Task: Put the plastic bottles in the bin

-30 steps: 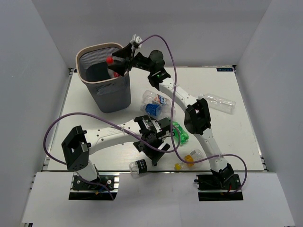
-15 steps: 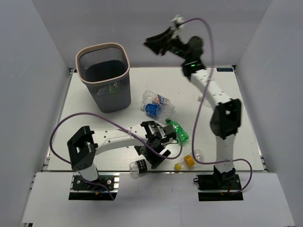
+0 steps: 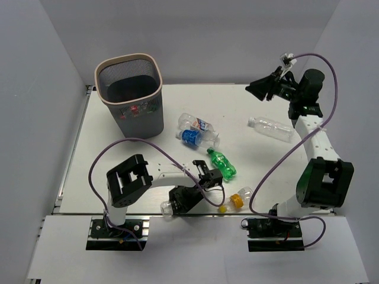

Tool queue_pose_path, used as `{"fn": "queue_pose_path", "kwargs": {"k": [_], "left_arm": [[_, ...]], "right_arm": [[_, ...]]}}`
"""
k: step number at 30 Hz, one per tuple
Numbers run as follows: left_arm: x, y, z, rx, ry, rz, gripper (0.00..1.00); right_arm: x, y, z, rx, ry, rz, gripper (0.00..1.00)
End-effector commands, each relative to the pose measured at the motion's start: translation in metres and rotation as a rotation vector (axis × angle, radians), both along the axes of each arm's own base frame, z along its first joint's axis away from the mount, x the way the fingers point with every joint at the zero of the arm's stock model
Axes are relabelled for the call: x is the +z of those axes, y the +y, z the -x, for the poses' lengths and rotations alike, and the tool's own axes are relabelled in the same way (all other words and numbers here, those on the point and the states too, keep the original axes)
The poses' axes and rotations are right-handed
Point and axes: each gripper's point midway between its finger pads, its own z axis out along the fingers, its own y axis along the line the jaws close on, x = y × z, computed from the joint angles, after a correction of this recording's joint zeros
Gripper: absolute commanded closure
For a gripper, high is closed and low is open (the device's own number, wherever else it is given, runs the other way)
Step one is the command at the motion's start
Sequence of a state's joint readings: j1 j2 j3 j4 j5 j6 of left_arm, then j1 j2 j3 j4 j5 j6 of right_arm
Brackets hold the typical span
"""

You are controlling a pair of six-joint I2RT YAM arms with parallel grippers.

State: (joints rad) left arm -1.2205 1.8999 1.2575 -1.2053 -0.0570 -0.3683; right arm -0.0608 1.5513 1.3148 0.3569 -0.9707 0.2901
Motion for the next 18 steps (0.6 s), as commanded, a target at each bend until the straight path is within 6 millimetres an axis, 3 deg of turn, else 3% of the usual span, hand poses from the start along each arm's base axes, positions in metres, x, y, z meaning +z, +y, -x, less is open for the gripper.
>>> {"fn": "queue_pose_path", "kwargs": {"k": [1,4,5,6,7,8,9,10,12,15,16,18], "left_arm": [[0.020,-0.027,-0.020,-0.017,-0.097,0.094,0.45],[0.058,-0.057,-0.041,-0.002,-0.179,0.221,0.55],[0.080,-0.066,-0.048,0.001,-0.223,0.293,0.55],[0.108,-0.089,-0.062,0.032,-0.282,0.415,0.56],[0.129,-0.096,-0.078,0.052,-0.359,0.475,0.59],[0.151,-0.106,-0.087,0.061,-0.413,0.547,0.60],[0.193,-0.118,-0.105,0.080,-0.499,0.673,0.60],[0.215,-0.112,-0.129,0.129,-0.595,0.696,0.58],[0.268,-0.100,-0.166,0.212,-0.787,0.744,0.55],[0.336,-0.076,-0.219,0.352,-1.022,0.842,0.52],[0.356,-0.051,-0.240,0.415,-1.131,0.829,0.52],[0.405,-0.028,-0.266,0.525,-1.321,0.903,0.52]], "right_arm": [[-0.014,-0.008,0.037,0.073,-0.037,0.106,0.53],[-0.037,-0.017,0.053,0.110,-0.008,0.168,0.71],[-0.043,-0.022,0.059,0.123,-0.008,0.201,0.75],[-0.047,-0.031,0.058,0.115,-0.004,0.217,0.80],[-0.053,-0.036,0.054,0.133,-0.140,0.317,0.80],[-0.072,-0.038,0.071,0.155,-0.008,0.312,0.75],[-0.086,-0.045,0.068,0.155,0.011,0.346,0.67],[-0.105,-0.049,0.086,0.212,0.017,0.419,0.50],[-0.126,-0.058,0.088,0.238,0.073,0.447,0.37],[-0.147,-0.060,0.108,0.330,0.064,0.491,0.31],[-0.160,-0.059,0.121,0.352,0.113,0.482,0.31],[-0.171,-0.057,0.136,0.403,0.072,0.520,0.31]]}}
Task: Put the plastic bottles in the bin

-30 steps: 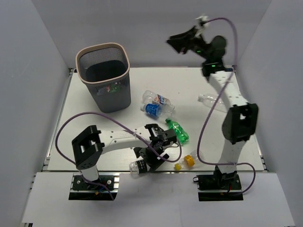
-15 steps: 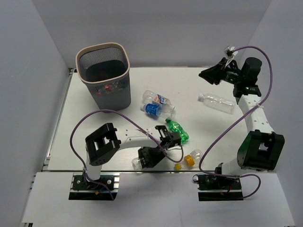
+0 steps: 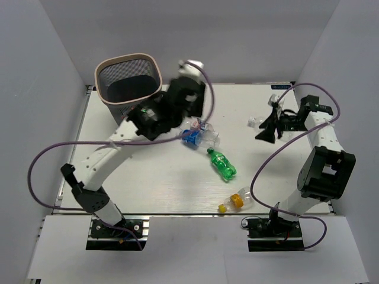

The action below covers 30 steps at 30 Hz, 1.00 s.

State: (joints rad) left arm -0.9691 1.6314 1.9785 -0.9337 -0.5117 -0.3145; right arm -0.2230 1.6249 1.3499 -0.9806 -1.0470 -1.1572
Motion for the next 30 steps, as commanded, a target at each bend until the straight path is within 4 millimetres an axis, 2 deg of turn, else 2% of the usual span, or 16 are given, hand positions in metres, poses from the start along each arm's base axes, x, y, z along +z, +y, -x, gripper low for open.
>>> {"fn": "queue_pose_path", "kwargs": {"k": [1,4,7,10,11,13,14,16,18,21,23,25,26,28,29,30], "left_arm": [[0.084,0.073,-0.057,0.317,-0.295,0.096,0.52],[0.128,0.113,-0.076,0.458,-0.436,0.132,0.54],[0.143,0.152,-0.096,0.585,-0.494,0.102,0.54],[0.135,0.187,-0.115,0.700,-0.495,0.054,0.52],[0.129,0.203,-0.123,0.745,-0.485,0.041,0.45],[0.121,0.219,-0.132,0.783,-0.473,0.014,0.28],[0.108,0.224,-0.138,0.800,-0.443,-0.013,0.08],[0.105,0.239,-0.147,0.817,-0.424,-0.020,0.00],[0.107,0.241,-0.151,0.789,-0.415,-0.002,0.00],[0.111,0.218,-0.155,0.649,-0.410,0.006,0.00],[0.111,0.179,-0.156,0.438,-0.399,0.020,0.00],[0.105,0.145,-0.145,0.189,-0.367,0.009,0.00],[0.083,0.107,-0.132,-0.015,-0.296,0.038,0.00],[0.061,0.077,-0.108,-0.201,-0.213,0.085,0.00],[0.034,0.071,-0.091,-0.235,-0.142,0.091,0.00],[0.022,0.068,-0.081,-0.257,-0.104,0.121,0.00]], "right_arm": [[-0.016,0.010,0.057,0.177,-0.003,0.049,0.30],[-0.034,0.017,0.088,0.277,-0.013,0.104,0.28],[-0.054,0.022,0.121,0.380,-0.044,0.165,0.27],[-0.051,0.028,0.134,0.404,-0.081,0.177,0.26],[-0.056,0.033,0.144,0.423,-0.064,0.167,0.23],[-0.055,0.036,0.151,0.435,-0.084,0.171,0.21],[-0.056,0.039,0.156,0.453,-0.085,0.173,0.21],[-0.057,0.041,0.164,0.496,-0.129,0.197,0.18],[-0.068,0.041,0.176,0.566,-0.155,0.235,0.16],[-0.078,0.042,0.188,0.648,-0.201,0.260,0.16],[-0.083,0.041,0.194,0.679,-0.224,0.271,0.16],[-0.088,0.047,0.205,0.768,-0.264,0.277,0.16],[-0.093,0.045,0.210,0.795,-0.268,0.297,0.16],[-0.103,0.043,0.221,0.833,-0.252,0.307,0.16],[-0.107,0.044,0.218,0.835,-0.269,0.318,0.16],[-0.115,0.042,0.225,0.845,-0.250,0.329,0.16]]}}
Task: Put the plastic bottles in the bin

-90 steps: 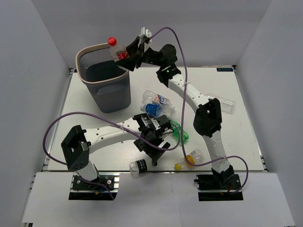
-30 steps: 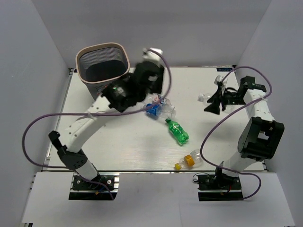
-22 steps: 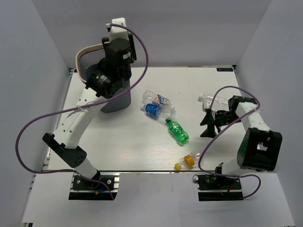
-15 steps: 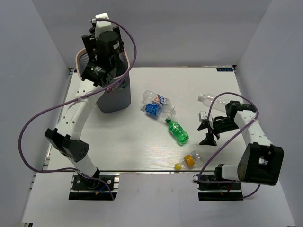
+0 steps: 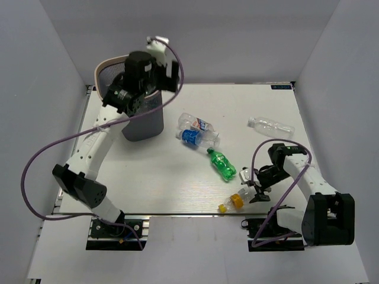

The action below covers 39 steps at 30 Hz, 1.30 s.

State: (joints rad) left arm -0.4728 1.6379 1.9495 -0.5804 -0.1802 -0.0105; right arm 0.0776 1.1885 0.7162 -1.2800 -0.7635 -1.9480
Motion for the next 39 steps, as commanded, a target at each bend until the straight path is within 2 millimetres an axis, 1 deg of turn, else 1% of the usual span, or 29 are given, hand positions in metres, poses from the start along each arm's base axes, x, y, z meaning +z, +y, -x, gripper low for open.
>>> {"fn": "queue_pose_path", "kwargs": {"k": [1,2,3,4,5,7,9,11,12,15,16,18,19,20,23,24,26,27,28,29,30,31,32,33,34,35,37,38,39], "left_arm": [[-0.040,-0.051,0.074,-0.367,0.163,0.067,0.00],[-0.084,-0.051,0.088,-0.367,0.257,0.059,0.00],[-0.069,-0.046,0.104,-0.375,0.210,0.116,0.00],[-0.077,-0.045,0.115,-0.378,0.226,0.128,0.00],[-0.108,-0.043,0.127,-0.375,0.294,0.118,0.00],[-0.114,-0.038,0.146,-0.374,0.317,0.139,0.00],[-0.144,-0.034,0.158,-0.372,0.391,0.127,0.00],[-0.170,-0.037,0.173,-0.384,0.463,0.128,0.00],[-0.184,-0.036,0.175,-0.374,0.494,0.131,0.00],[-0.204,-0.041,0.185,-0.382,0.542,0.137,0.00],[-0.208,-0.044,0.188,-0.388,0.552,0.142,0.00],[-0.215,-0.044,0.194,-0.394,0.567,0.134,0.00],[-0.221,-0.041,0.196,-0.378,0.585,0.131,0.00],[-0.221,-0.042,0.200,-0.387,0.584,0.129,0.00],[-0.232,-0.031,0.209,-0.354,0.606,0.118,0.00],[-0.239,-0.028,0.213,-0.347,0.614,0.105,0.00],[-0.247,-0.023,0.223,-0.331,0.640,0.117,0.00],[-0.248,-0.022,0.224,-0.327,0.640,0.129,0.00],[-0.248,-0.024,0.225,-0.333,0.636,0.146,0.00],[-0.254,-0.023,0.228,-0.321,0.650,0.161,0.00],[-0.257,-0.026,0.232,-0.333,0.661,0.167,0.00],[-0.260,-0.026,0.232,-0.329,0.665,0.174,0.00],[-0.258,-0.029,0.233,-0.338,0.656,0.194,0.00],[-0.265,-0.029,0.237,-0.343,0.671,0.185,0.00],[-0.262,-0.031,0.236,-0.354,0.662,0.193,0.00],[-0.267,-0.032,0.236,-0.352,0.672,0.189,0.00],[-0.275,-0.034,0.241,-0.364,0.695,0.179,0.00],[-0.275,-0.034,0.241,-0.364,0.696,0.179,0.00],[-0.274,-0.037,0.245,-0.383,0.700,0.178,0.00]], "right_arm": [[-0.018,-0.004,0.004,0.108,-0.094,0.031,0.18],[-0.020,-0.002,-0.003,0.102,-0.139,0.033,0.18],[-0.031,-0.004,0.006,0.106,-0.112,0.060,0.18],[-0.035,-0.004,0.001,0.106,-0.140,0.066,0.18],[-0.038,-0.004,-0.004,0.079,-0.151,0.079,0.18],[-0.051,-0.007,-0.002,0.091,-0.154,0.116,0.21],[-0.059,-0.007,-0.009,0.061,-0.166,0.142,0.24],[-0.060,-0.006,-0.018,0.028,-0.176,0.152,0.39],[-0.057,-0.005,-0.022,0.023,-0.183,0.154,0.53],[-0.043,0.001,-0.030,0.003,-0.196,0.124,0.68],[-0.028,0.003,-0.037,0.002,-0.214,0.111,0.76],[-0.005,0.013,-0.030,0.027,-0.215,0.038,0.79],[0.027,0.018,-0.043,0.026,-0.261,0.005,0.80],[0.042,0.022,-0.039,0.030,-0.260,-0.021,0.82],[0.130,0.048,-0.072,-0.008,-0.435,-0.204,0.83],[0.148,0.054,-0.093,-0.090,-0.454,-0.240,0.83],[0.176,0.060,-0.111,-0.202,-0.437,-0.295,0.83],[0.205,0.067,-0.143,-0.262,-0.534,-0.367,0.83],[0.211,0.069,-0.152,-0.330,-0.491,-0.390,0.83],[0.231,0.074,-0.172,-0.352,-0.568,-0.432,0.83],[0.234,0.079,-0.184,-0.374,-0.553,-0.451,0.83],[0.269,0.086,-0.198,-0.422,-0.587,-0.543,0.83],[0.267,0.103,-0.214,-0.420,-0.544,-0.557,0.83],[0.281,0.111,-0.221,-0.452,-0.513,-0.612,0.83],[0.312,0.119,-0.228,-0.435,-0.584,-0.672,0.83],[0.309,0.146,-0.241,-0.405,-0.545,-0.685,0.83],[0.348,0.170,-0.245,-0.381,-0.563,-0.769,0.83],[0.306,0.193,-0.280,-0.403,-0.478,-0.715,0.83],[0.359,0.212,-0.272,-0.349,-0.535,-0.799,0.83]]}}
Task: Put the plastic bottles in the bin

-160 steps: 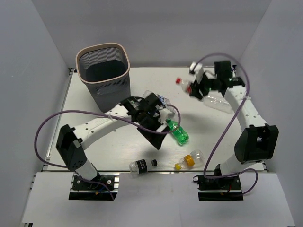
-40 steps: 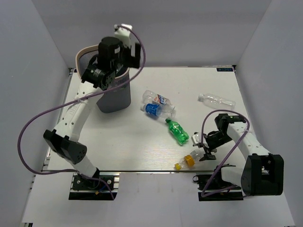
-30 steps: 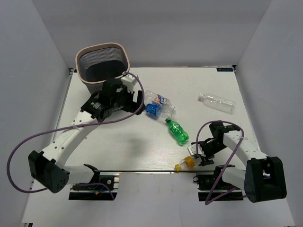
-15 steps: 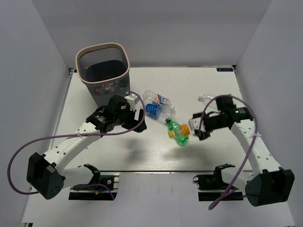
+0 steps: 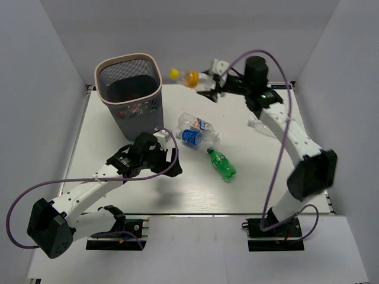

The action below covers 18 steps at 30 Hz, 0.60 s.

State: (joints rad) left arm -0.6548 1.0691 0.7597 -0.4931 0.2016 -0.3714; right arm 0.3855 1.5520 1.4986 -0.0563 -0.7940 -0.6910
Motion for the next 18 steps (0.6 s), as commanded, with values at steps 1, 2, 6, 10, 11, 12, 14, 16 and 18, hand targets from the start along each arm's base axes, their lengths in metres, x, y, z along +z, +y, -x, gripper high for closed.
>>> {"fn": "queue_pose_path", "kwargs": {"k": [1,2,6,10,11,12,14,16,18], "left_arm": [[0.003,-0.009,0.005,-0.029,-0.004,0.041,0.00],[0.005,-0.010,0.003,-0.029,-0.011,0.046,0.00],[0.001,-0.010,0.006,-0.018,-0.002,0.050,0.00],[-0.006,-0.011,0.011,-0.014,0.017,0.053,0.00],[-0.005,-0.014,0.014,-0.030,0.022,0.058,0.00],[-0.005,-0.014,0.014,-0.030,0.022,0.058,0.00],[-0.007,-0.013,0.016,-0.030,0.030,0.051,0.00],[-0.009,-0.013,0.019,-0.038,0.040,0.043,0.00],[-0.005,-0.013,0.016,-0.031,0.028,0.044,0.00]], "right_arm": [[0.090,0.053,-0.009,0.059,-0.098,-0.197,0.83],[0.061,0.071,-0.032,0.064,-0.040,-0.175,0.83],[0.134,0.121,-0.028,0.146,-0.156,-0.273,0.82],[0.115,0.163,-0.021,0.188,-0.198,-0.321,0.79],[0.132,0.170,-0.013,0.211,-0.268,-0.384,0.78],[0.121,0.186,-0.015,0.235,-0.259,-0.391,0.71],[0.122,0.198,-0.010,0.264,-0.225,-0.430,0.52],[0.118,0.214,-0.015,0.234,-0.231,-0.477,0.36],[0.114,0.222,-0.022,0.217,-0.225,-0.486,0.23]]}}
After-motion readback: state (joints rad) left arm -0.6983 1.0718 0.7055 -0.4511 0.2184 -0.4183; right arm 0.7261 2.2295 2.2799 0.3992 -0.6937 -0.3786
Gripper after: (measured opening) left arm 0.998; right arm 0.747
